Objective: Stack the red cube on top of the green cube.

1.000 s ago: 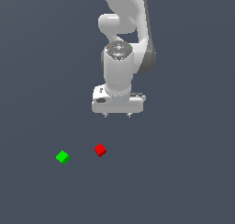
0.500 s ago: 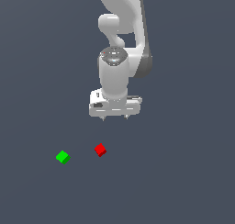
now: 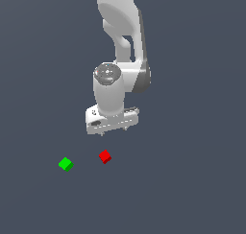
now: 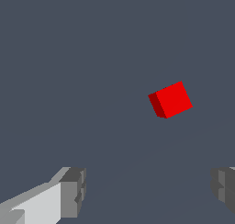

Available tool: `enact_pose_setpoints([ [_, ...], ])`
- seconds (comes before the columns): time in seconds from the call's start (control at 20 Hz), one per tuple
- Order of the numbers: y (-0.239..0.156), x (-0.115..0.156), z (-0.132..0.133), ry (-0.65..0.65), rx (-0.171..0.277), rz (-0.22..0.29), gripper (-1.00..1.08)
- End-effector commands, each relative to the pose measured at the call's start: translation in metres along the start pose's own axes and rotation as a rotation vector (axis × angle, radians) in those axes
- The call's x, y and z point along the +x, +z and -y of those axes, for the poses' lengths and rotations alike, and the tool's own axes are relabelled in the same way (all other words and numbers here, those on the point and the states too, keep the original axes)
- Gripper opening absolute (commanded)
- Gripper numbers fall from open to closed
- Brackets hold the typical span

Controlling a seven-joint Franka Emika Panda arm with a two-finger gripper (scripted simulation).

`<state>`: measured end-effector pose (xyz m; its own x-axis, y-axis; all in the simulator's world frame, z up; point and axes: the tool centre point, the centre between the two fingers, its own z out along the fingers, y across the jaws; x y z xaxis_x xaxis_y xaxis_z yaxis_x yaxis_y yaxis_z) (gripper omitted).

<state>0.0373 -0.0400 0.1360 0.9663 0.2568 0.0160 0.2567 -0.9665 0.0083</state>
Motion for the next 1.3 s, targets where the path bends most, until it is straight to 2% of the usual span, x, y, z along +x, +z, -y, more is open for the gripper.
enact_pose_setpoints([
  [0.0, 0.009, 0.005, -0.01, -0.057, 0.002, 0.002, 1.0],
  [0.65, 0.054, 0.041, -0.05, -0.328, 0.01, 0.011, 1.0],
  [1.25, 0.067, 0.056, -0.06, -0.414, 0.012, 0.014, 1.0],
])
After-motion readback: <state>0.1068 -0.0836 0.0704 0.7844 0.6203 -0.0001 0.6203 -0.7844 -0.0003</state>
